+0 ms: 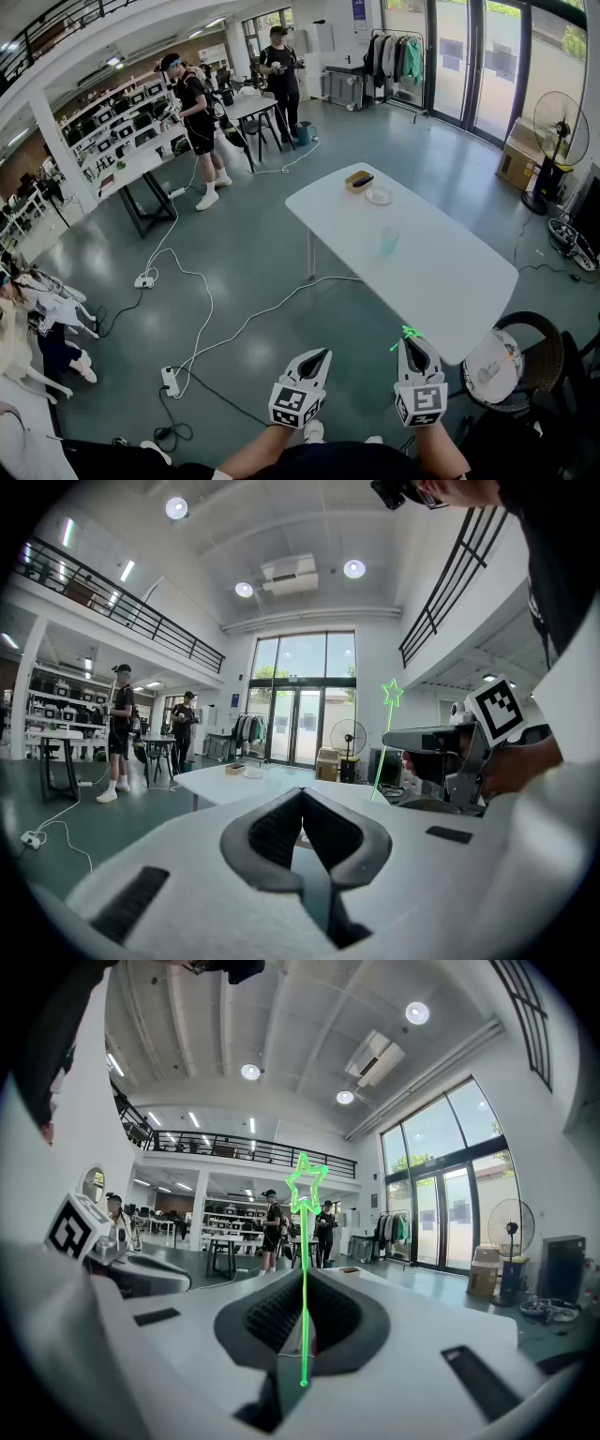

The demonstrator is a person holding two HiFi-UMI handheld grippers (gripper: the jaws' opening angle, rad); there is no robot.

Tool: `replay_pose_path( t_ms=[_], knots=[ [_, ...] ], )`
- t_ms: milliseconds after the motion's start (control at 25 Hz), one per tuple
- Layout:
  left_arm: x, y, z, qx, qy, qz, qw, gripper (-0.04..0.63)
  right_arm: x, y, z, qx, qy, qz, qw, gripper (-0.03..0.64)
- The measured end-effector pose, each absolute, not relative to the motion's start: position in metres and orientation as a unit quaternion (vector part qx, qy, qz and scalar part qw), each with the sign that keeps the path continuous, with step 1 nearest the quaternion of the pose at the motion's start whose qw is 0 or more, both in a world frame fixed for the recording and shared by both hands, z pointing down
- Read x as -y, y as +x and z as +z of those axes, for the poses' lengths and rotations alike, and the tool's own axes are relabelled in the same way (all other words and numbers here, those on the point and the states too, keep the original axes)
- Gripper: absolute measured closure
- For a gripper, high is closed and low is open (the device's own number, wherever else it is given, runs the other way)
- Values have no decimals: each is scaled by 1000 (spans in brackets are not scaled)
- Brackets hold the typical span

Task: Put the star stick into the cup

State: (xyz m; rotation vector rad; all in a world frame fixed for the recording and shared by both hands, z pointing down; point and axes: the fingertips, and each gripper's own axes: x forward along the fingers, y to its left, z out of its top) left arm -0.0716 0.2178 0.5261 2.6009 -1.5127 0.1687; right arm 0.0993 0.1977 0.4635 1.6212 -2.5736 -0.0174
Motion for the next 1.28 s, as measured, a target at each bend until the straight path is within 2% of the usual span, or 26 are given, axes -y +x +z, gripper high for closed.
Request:
replay_pose_path(
  t_ms=[200, 560, 760, 1280],
  knots=[
    [-223, -42, 530, 485, 870, 52, 72, 584, -212, 122, 460, 841, 538, -14, 61, 598],
    [-226, -37, 530, 482, 872, 56, 62, 584, -222, 123, 465, 843, 535, -13, 53, 598],
    [-227, -39, 529, 478, 875, 56, 61, 584, -222, 123, 458, 840, 543, 0, 23, 597],
    [-210, -94, 524, 469, 880, 62, 46, 584, -202, 69, 448, 834, 551, -6, 16, 597]
  ],
)
